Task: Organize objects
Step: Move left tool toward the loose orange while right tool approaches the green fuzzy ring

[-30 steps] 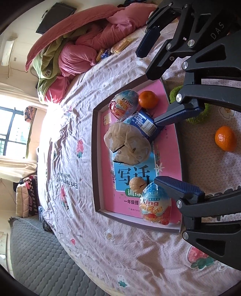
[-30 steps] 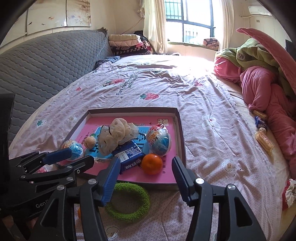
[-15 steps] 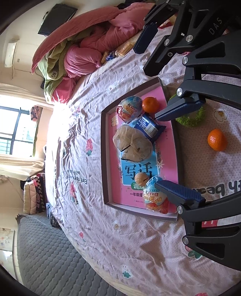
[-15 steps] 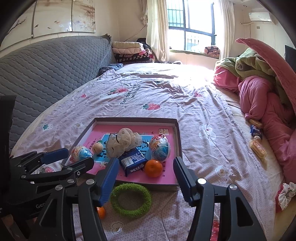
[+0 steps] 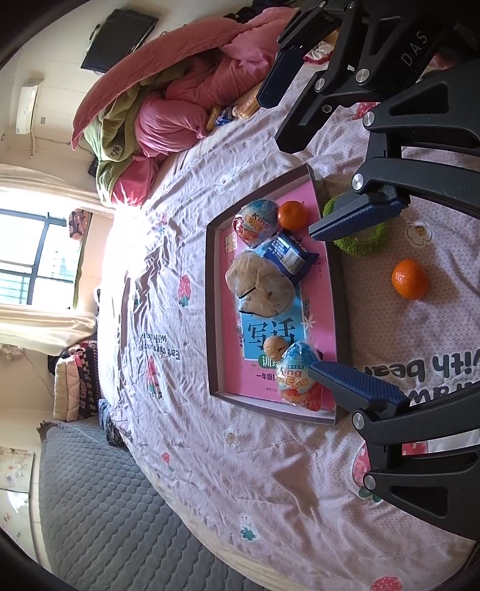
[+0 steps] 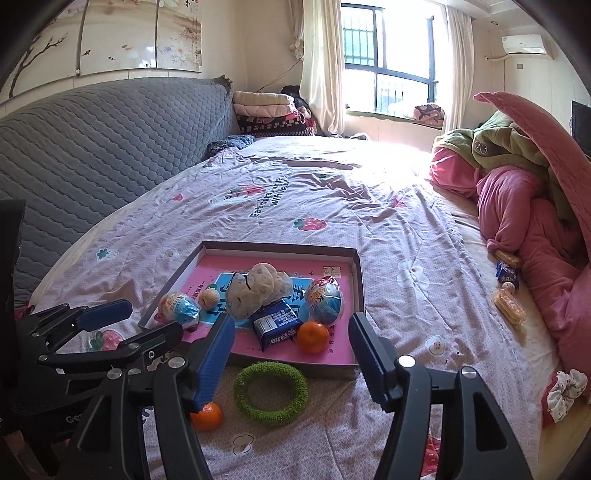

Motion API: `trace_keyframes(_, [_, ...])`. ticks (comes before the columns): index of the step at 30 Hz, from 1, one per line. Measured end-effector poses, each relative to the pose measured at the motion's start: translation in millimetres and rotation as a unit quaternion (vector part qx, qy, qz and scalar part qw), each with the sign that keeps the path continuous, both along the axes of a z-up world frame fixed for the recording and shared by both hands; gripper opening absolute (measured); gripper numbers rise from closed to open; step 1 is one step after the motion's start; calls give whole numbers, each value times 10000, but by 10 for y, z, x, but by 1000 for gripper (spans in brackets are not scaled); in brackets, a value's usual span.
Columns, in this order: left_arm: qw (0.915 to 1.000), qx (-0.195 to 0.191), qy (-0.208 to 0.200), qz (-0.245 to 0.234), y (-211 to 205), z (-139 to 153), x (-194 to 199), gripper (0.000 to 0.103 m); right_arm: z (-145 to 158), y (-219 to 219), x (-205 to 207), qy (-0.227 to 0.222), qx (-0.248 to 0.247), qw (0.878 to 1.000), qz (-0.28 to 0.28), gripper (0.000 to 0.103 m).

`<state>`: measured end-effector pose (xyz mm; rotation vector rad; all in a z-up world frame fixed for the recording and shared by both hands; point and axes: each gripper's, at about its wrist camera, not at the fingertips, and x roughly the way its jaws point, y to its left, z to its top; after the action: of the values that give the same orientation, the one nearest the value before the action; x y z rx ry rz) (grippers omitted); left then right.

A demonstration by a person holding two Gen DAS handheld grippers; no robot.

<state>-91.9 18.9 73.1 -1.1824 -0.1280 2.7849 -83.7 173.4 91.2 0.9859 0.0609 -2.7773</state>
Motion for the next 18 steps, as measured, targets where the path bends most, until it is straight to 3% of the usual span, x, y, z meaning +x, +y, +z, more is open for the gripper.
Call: trace_keyframes(18, [9999, -129, -59, 39, -3, -75, 283, 71, -22, 59, 245, 32, 54, 10000, 55, 66])
